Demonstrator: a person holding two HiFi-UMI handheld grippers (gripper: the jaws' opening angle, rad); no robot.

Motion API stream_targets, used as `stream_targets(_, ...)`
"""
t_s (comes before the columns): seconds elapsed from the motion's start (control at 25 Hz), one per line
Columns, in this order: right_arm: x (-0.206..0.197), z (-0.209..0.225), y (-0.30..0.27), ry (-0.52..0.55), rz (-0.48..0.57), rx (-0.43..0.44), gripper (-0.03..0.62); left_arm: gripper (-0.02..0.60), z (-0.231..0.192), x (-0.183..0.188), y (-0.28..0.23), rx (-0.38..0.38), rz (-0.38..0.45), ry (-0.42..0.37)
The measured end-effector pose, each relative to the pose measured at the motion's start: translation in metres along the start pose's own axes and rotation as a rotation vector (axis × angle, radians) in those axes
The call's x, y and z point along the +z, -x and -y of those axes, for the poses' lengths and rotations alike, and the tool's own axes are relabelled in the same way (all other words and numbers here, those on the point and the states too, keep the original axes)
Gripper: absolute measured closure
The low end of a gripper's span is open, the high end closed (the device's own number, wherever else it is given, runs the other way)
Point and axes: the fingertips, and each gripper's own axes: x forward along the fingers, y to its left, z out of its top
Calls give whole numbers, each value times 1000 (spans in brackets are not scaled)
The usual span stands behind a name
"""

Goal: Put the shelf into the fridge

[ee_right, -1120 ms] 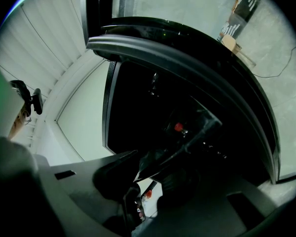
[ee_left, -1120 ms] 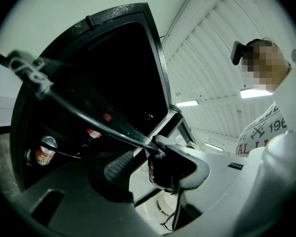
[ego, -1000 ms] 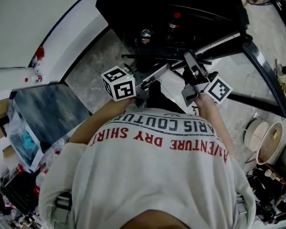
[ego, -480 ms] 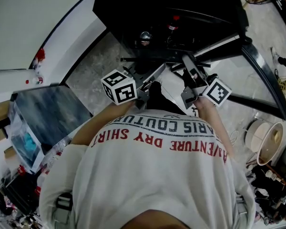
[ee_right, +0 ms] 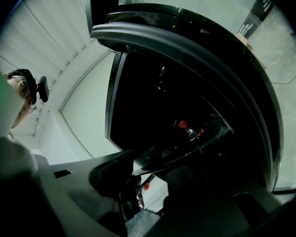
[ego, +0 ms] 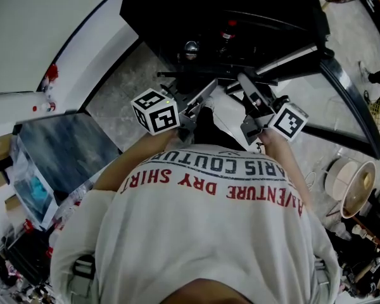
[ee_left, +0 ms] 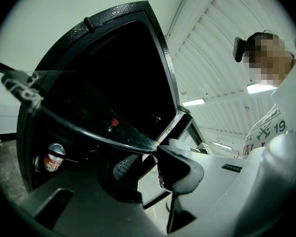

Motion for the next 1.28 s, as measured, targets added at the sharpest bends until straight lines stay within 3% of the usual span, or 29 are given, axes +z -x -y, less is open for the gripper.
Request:
stream_targets(0.48, -22, 4, 12, 158, -164, -85, 425, 468, -10, 6, -7, 12, 4, 8)
stream_targets(0.88, -17, -18, 12, 239, -159, -51, 546, 468, -21, 13, -16, 28, 4, 2)
stream_targets(1.28, -19, -18, 0, 263, -212, -56, 556, 465, -30, 20, -29, 51, 13, -5)
